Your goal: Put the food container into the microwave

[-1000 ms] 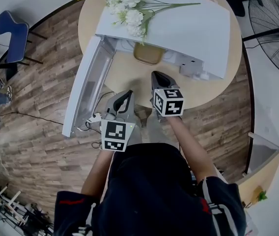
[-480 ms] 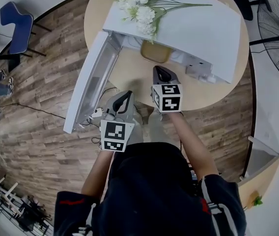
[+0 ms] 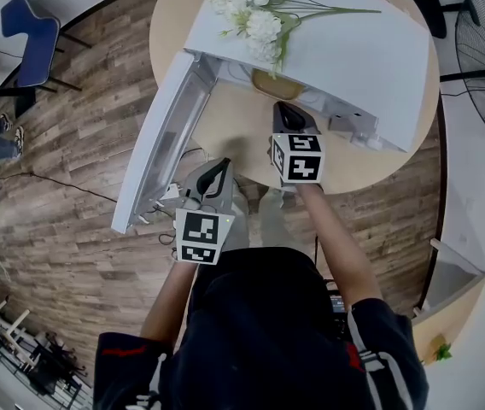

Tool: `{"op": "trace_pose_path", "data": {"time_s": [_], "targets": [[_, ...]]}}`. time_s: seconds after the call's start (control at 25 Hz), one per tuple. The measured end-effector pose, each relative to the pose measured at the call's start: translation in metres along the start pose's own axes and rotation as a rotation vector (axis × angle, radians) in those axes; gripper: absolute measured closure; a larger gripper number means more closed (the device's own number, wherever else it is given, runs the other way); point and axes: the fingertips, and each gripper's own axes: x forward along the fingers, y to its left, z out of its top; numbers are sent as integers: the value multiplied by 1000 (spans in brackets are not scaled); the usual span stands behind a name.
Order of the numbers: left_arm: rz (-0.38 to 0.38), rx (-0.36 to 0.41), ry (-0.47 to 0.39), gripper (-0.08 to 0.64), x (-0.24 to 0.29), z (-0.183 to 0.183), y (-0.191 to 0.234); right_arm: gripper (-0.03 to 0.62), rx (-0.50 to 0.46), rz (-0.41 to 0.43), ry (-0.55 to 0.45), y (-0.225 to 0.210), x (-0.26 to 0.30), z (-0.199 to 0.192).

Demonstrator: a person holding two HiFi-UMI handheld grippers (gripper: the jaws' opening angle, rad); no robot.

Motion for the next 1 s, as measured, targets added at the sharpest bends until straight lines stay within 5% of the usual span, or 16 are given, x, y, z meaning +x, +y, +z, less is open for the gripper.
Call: {"op": "trace_pose_path", "data": {"time_s": [1.0], "targets": [[17, -12, -21, 545, -4, 5, 9, 580, 37, 26, -11, -6, 6, 15]]}}
